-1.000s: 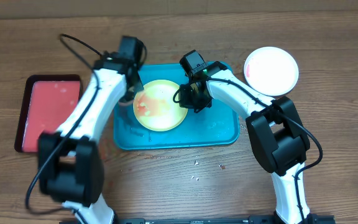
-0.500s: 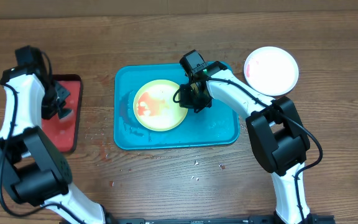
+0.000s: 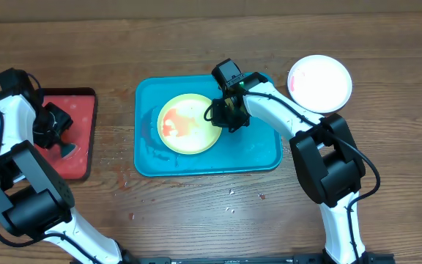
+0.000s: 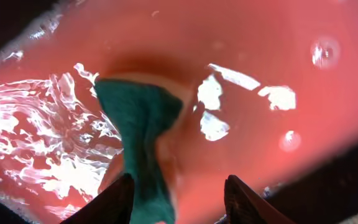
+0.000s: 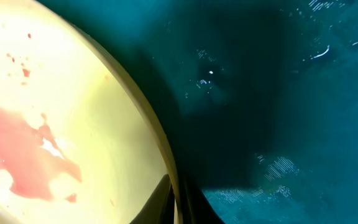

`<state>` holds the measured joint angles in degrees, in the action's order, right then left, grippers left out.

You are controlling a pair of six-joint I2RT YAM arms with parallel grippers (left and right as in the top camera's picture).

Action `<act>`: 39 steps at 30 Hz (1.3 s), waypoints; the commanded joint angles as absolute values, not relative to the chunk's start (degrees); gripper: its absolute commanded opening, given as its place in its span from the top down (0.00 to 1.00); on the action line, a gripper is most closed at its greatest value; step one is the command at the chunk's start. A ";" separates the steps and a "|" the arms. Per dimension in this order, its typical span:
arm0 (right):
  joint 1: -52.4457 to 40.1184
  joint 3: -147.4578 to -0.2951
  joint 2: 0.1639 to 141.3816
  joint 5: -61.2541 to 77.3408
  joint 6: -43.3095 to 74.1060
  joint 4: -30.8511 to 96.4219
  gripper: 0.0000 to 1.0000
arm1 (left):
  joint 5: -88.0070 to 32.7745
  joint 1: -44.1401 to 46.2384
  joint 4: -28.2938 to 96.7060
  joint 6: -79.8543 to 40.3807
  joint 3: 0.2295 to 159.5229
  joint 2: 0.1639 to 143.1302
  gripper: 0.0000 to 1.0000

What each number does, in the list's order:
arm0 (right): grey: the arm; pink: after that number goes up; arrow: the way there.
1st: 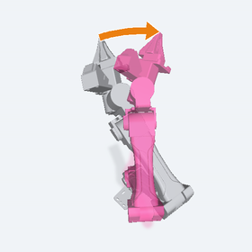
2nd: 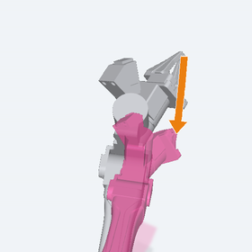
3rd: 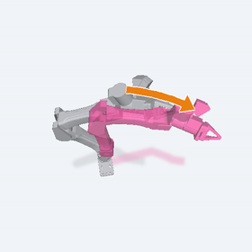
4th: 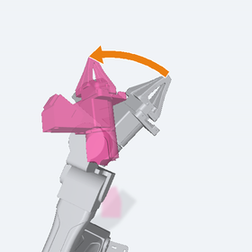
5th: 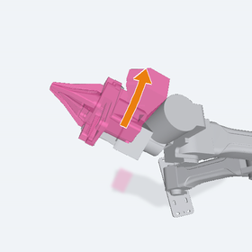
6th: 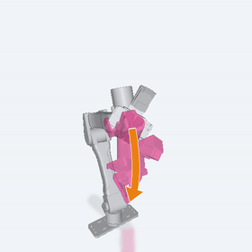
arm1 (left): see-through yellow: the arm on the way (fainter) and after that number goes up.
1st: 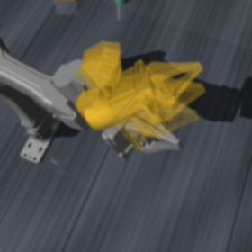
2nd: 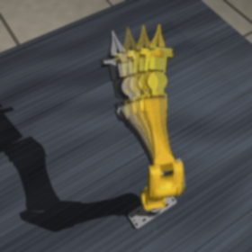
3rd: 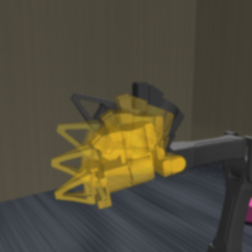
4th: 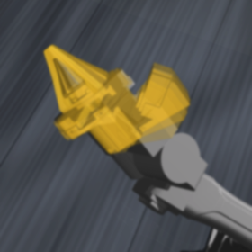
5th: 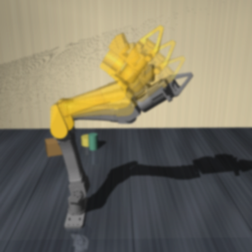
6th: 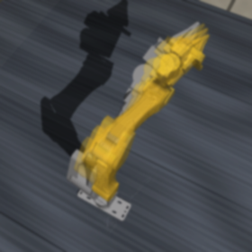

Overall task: Clean dirty plates on tray and stack at the side
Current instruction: 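Return the sponge to the red basin with the left gripper, then lift the yellow plate with the right gripper and stack it on the plates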

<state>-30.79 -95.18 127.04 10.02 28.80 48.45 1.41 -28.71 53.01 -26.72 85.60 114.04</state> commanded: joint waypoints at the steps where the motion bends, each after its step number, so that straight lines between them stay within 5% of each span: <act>1: -30.26 -94.89 128.05 7.49 28.36 48.29 0.96 | -1.61 -28.58 55.88 -24.21 88.58 113.73 0.54; 5: -30.26 -96.01 127.61 6.33 28.05 48.71 0.96 | -6.11 -28.58 61.21 -24.21 92.92 110.85 0.62; 8: -30.28 -98.10 125.27 3.16 26.55 50.26 0.96 | -10.15 -28.58 62.81 -24.88 93.89 106.76 0.53; 9: -30.37 -98.70 124.38 1.80 24.99 50.68 0.96 | -10.15 -28.56 62.83 -24.86 93.89 106.13 0.42; 10: -30.74 -99.92 122.87 -2.07 22.57 51.94 0.96 | -10.13 -28.49 62.81 -24.84 93.89 105.56 0.00; 18: -37.80 -113.06 118.98 -35.44 18.74 66.85 0.96 | -10.31 -28.47 65.34 -24.84 93.86 105.65 0.00; 24: -46.65 -118.24 118.93 -54.26 1.80 69.10 0.96 | -10.31 -28.47 65.32 -24.84 93.86 105.65 0.00; 39: -58.48 -118.24 118.93 -75.37 -21.10 59.99 0.96 | -10.31 -28.47 65.32 -24.84 93.86 105.65 0.00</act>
<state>-58.52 -116.73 121.12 -69.19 -16.12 61.54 -9.47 -28.60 65.19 -25.08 93.17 106.17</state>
